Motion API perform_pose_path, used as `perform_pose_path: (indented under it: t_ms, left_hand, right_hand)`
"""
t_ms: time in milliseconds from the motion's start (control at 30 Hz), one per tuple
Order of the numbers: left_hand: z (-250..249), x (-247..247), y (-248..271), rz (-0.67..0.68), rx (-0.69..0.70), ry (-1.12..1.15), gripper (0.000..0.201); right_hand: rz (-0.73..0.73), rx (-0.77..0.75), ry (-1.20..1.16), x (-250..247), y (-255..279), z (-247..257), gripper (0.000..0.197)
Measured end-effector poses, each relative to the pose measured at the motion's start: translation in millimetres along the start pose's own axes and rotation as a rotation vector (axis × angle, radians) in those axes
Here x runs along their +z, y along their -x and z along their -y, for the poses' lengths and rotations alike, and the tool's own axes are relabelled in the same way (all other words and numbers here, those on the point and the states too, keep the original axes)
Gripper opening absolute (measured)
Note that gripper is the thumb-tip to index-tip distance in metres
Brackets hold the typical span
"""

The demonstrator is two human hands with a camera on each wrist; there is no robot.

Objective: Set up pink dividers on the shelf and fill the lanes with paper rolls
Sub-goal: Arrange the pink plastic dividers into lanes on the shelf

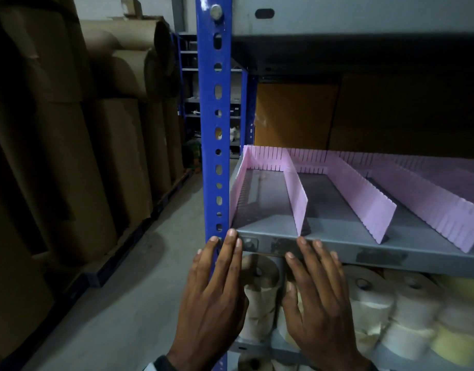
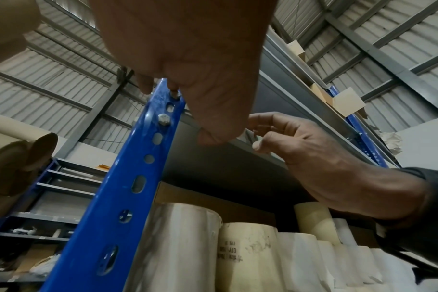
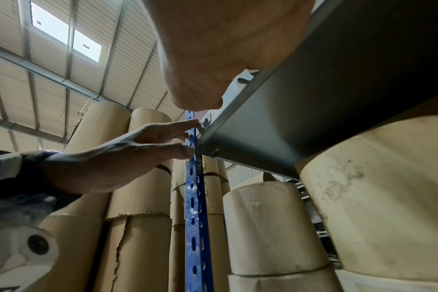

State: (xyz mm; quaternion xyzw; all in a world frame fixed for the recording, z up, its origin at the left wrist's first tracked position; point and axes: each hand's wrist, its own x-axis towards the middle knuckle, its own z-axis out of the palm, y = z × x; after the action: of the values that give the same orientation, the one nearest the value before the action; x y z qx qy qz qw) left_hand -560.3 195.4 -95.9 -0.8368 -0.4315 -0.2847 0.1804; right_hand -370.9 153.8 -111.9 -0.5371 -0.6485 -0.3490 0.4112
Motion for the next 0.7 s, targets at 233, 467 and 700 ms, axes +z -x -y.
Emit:
perform_pose_path:
  t_ms: [233, 467, 700]
  left_hand:
    - [9.9, -3.4, 3.3, -0.065, 0.064, 0.037, 0.070]
    - [10.2, -7.5, 11.3, -0.180, 0.013, 0.180, 0.056]
    - [-27.0, -13.9, 22.6, -0.136, -0.028, 0.553, 0.053]
  right_hand:
    - [-0.002, 0.019, -0.035, 1.4, -2.5, 10.8, 0.052]
    - [0.000, 0.056, -0.116, -7.9, 2.2, 16.6, 0.044]
    - [0.103, 0.254, -0.315, -39.4, 23.8, 3.8, 0.035]
